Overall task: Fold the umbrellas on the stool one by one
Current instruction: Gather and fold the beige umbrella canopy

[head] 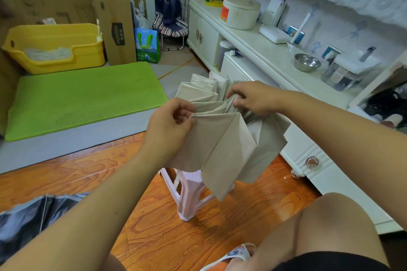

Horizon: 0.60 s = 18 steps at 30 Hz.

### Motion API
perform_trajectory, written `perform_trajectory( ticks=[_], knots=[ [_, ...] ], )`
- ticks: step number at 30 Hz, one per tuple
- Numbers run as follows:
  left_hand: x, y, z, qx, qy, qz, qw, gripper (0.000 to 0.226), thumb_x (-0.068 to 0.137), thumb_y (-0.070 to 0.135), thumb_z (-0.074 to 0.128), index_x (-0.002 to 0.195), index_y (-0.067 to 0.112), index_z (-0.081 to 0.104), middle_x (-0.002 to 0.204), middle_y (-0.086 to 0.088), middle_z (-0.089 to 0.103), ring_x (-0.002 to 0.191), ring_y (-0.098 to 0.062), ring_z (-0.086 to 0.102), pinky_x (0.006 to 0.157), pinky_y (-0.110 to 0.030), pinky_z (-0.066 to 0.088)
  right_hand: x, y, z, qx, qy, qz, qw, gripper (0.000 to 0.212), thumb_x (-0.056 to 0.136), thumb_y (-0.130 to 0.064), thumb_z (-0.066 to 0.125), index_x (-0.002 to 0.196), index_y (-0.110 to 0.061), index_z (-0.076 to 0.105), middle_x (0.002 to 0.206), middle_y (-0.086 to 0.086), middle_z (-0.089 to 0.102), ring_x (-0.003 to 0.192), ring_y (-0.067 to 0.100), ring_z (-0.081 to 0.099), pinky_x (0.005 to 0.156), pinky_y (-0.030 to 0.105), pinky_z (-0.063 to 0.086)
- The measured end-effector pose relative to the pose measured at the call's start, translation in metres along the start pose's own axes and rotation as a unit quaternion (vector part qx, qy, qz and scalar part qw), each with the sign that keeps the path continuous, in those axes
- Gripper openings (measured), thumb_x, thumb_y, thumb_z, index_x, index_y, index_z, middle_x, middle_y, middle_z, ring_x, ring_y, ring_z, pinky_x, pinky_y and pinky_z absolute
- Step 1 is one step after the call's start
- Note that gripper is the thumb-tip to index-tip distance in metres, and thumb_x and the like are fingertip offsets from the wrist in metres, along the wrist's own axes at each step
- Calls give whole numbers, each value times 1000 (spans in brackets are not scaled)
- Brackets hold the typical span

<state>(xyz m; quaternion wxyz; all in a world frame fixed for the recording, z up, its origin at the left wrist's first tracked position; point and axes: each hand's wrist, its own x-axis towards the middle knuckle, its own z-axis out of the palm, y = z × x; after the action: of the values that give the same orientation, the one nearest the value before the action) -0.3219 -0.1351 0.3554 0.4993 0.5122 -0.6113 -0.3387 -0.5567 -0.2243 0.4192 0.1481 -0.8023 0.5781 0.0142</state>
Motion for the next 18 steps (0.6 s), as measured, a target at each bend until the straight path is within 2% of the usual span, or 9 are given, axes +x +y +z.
perform_trajectory(
  ticks=[2,4,6,9,11,13,15,18],
  knots=[
    [2,0,0,-6,6,-5,1000,31,85,-6,70,87,25,67,80,8,65,69,5,56,70,-8,43,-1,4,1,18,16,8,1000,23,99,-23,62,122,-22,62,93,-3,64,87,17,58,70,25,40],
    [3,0,0,16,17,-2,1000,32,85,-3,71,84,29,67,78,11,64,69,6,55,68,-7,41,-2,7,2,39,47,3,998,18,95,-21,68,112,-23,67,83,-11,60,80,11,58,61,11,38],
    [5,-1,-2,49,28,14,998,28,84,3,72,84,30,68,80,14,65,76,5,55,69,-10,39,-5,7,2,65,74,6,995,15,91,-17,73,105,-22,70,79,-14,59,71,2,57,53,4,36],
    [10,0,-8,87,30,75,993,19,85,18,77,92,33,68,98,19,61,99,-8,54,88,-25,42,-8,8,-4,91,80,13,993,14,89,-15,75,101,-23,71,75,-11,63,64,2,60,49,4,37],
    [13,1,-15,68,46,97,992,21,86,37,72,105,33,64,109,17,53,109,-9,51,94,-24,40,-11,9,-12,80,65,10,995,15,88,-15,76,100,-25,72,77,-9,66,64,1,62,54,8,41],
    [17,1,-23,13,67,67,995,29,87,48,61,111,32,61,116,8,54,112,-7,52,95,-23,41,-13,12,-17,67,43,4,997,17,87,-16,78,100,-26,72,83,-6,66,70,3,60,65,18,44],
    [22,-1,-28,-17,60,9,998,33,87,46,60,117,31,61,125,3,56,114,-8,54,97,-26,43,-15,12,-17,54,23,3,998,19,87,-17,79,102,-27,71,85,-7,62,74,3,57,67,20,42],
    [24,-8,-29,-34,-37,-94,994,46,93,42,66,136,27,56,136,4,57,121,-5,55,104,-27,42,-14,10,-13,47,4,6,999,20,87,-17,78,103,-28,72,85,-2,67,76,8,65,73,21,49]
  ],
)
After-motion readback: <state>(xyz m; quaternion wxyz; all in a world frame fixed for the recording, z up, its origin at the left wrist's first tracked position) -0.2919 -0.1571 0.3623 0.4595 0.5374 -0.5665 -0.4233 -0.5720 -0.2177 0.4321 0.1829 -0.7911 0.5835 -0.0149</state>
